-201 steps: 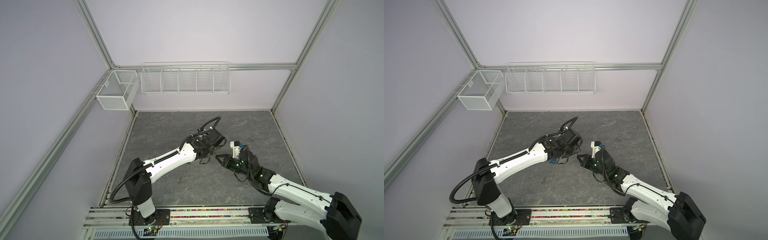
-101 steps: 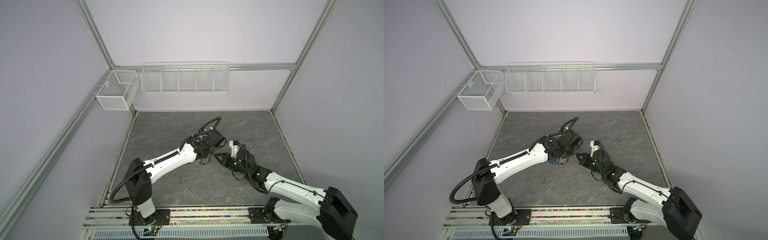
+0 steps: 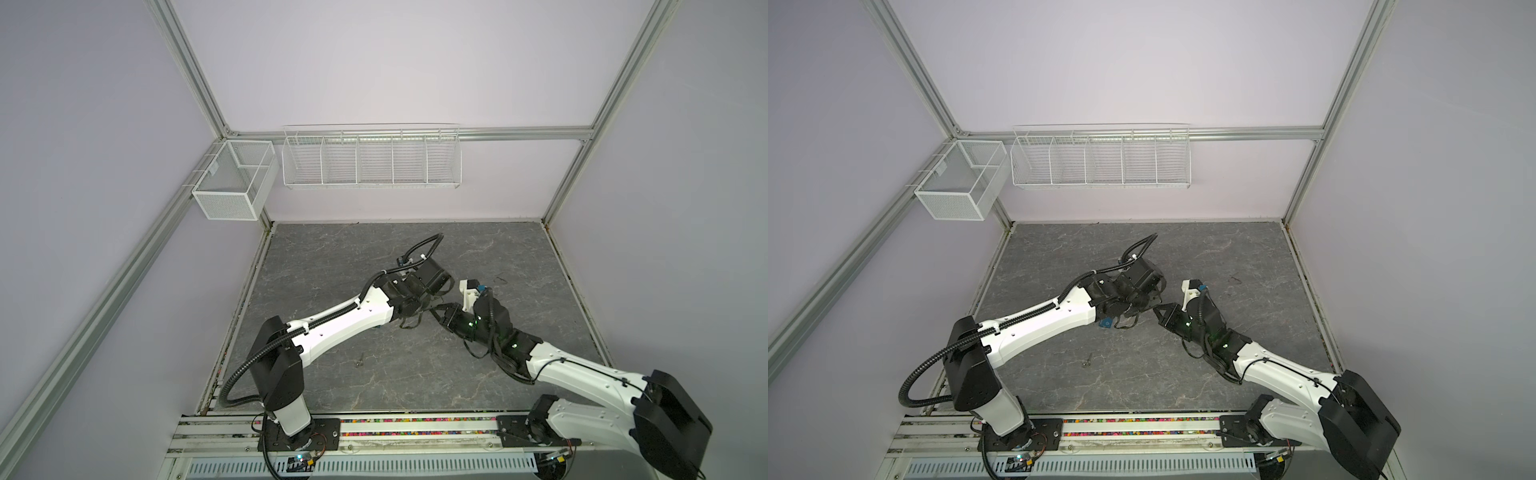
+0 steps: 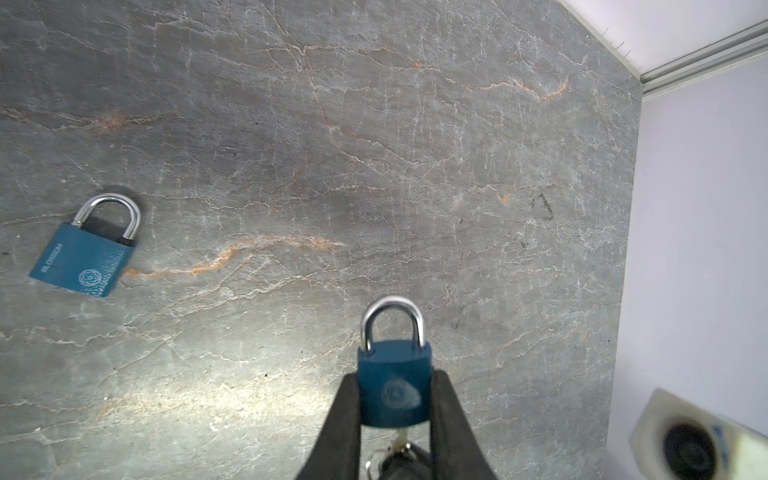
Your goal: Unlock with the key
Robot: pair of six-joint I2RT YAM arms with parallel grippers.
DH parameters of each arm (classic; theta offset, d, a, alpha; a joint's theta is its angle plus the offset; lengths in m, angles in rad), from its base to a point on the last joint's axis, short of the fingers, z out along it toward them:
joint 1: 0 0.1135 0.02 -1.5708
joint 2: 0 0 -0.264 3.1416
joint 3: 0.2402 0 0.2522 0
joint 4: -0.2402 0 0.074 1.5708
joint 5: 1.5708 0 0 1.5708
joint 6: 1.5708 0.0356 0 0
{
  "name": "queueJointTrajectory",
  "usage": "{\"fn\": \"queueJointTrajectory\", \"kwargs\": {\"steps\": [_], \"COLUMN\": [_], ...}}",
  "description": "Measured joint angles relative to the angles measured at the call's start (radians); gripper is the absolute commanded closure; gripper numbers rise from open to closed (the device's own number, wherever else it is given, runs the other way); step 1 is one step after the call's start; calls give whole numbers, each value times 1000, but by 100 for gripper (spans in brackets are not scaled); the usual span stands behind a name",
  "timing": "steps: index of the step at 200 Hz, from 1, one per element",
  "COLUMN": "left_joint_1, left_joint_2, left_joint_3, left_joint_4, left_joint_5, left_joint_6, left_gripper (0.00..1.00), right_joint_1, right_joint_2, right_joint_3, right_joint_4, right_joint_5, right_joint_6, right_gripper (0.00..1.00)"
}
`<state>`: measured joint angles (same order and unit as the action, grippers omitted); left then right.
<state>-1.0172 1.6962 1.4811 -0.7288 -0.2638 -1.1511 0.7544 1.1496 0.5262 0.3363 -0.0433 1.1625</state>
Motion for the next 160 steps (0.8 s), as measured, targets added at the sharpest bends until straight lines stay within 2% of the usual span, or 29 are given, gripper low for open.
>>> {"fn": "queueJointTrajectory", "kwargs": {"steps": [160], "left_joint_1": [-3], "left_joint_2": [-18], "left_joint_3": [-16], "left_joint_4": [13], "left_joint_5": [-33], "left_joint_6": [1], "left_gripper": [100], "right_joint_1": [-26], "right_joint_2": [21], "right_joint_3": [33], "right_joint_4": [-19], "right_joint_5": [-85], "right_joint_6": [6], "right_gripper": [94]}}
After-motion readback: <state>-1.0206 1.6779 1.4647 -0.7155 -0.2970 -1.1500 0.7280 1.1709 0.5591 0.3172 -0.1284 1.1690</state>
